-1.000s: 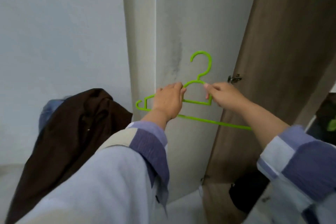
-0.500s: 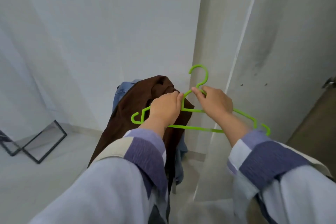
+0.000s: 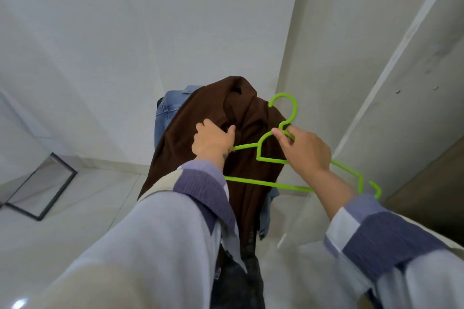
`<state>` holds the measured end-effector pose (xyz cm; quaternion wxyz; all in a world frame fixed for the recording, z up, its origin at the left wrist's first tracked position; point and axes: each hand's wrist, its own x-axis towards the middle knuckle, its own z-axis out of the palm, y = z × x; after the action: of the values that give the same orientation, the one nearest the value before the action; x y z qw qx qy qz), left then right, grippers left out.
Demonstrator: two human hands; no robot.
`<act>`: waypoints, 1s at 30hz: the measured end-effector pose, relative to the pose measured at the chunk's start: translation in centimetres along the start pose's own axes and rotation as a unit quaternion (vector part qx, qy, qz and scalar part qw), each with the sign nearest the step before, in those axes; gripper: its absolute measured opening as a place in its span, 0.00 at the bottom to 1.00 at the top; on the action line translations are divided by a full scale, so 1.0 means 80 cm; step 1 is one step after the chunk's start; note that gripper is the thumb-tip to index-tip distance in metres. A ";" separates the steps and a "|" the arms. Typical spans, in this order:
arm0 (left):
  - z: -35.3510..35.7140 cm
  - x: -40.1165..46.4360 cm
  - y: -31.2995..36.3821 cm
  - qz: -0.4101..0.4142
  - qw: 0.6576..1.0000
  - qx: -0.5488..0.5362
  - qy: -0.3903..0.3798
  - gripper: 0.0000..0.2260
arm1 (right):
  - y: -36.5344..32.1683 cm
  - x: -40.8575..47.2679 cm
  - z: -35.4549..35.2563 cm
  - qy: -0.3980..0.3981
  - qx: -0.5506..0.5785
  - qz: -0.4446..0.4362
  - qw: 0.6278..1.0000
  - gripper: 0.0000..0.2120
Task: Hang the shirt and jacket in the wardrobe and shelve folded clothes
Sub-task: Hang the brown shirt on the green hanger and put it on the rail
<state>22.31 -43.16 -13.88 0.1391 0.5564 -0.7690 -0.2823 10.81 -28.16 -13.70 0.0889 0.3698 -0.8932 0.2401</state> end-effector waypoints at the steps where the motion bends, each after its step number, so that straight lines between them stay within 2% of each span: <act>1: 0.002 0.005 0.001 -0.009 1.000 -0.002 -0.007 0.33 | -0.001 -0.001 0.003 -0.002 -0.005 0.003 1.000 0.25; 3: 0.003 0.016 0.000 -0.023 0.999 -0.024 -0.027 0.30 | -0.003 -0.002 0.008 -0.004 -0.015 0.005 1.000 0.25; 5: 0.000 0.027 0.000 -0.014 0.998 -0.045 -0.040 0.22 | -0.005 -0.003 0.008 0.000 -0.022 0.004 1.000 0.25; 7: -0.008 0.030 0.000 -0.018 0.997 -0.065 -0.032 0.19 | -0.006 -0.004 0.007 0.006 -0.025 0.008 1.000 0.25; 10: -0.024 0.030 0.003 -0.066 0.990 -0.125 -0.004 0.21 | -0.009 -0.005 -0.001 0.015 -0.016 0.007 1.000 0.26; 12: -0.037 0.029 -0.003 -0.125 0.967 -0.220 -0.023 0.22 | -0.014 -0.004 -0.010 0.021 -0.007 -0.003 1.000 0.26; 13: -0.050 0.027 -0.003 -0.151 0.951 -0.269 -0.002 0.22 | -0.017 -0.003 -0.016 0.023 0.000 -0.011 1.000 0.26; 15: -0.065 0.035 -0.022 -0.110 0.961 -0.248 0.051 0.23 | -0.024 0.000 -0.033 0.026 0.014 -0.026 0.999 0.26; 17: -0.080 0.032 -0.032 -0.128 0.929 -0.339 0.076 0.23 | -0.029 0.006 -0.047 0.031 0.019 -0.034 0.999 0.26; 20: -0.104 0.017 -0.050 -0.085 0.946 -0.294 0.109 0.28 | -0.044 0.013 -0.069 0.052 0.023 -0.048 0.997 0.26; 23: -0.126 0.004 -0.064 -0.058 0.958 -0.257 0.114 0.19 | -0.059 0.018 -0.084 0.078 0.031 -0.052 0.995 0.26; 30: -0.147 -0.011 -0.082 0.008 0.966 -0.214 0.146 0.14 | -0.093 0.025 -0.106 0.147 0.058 -0.057 0.986 0.23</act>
<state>33.96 -47.09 -8.22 0.3684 0.5423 -0.6666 -0.3548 14.48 -29.79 -2.93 0.2109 0.3856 -0.8322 0.3380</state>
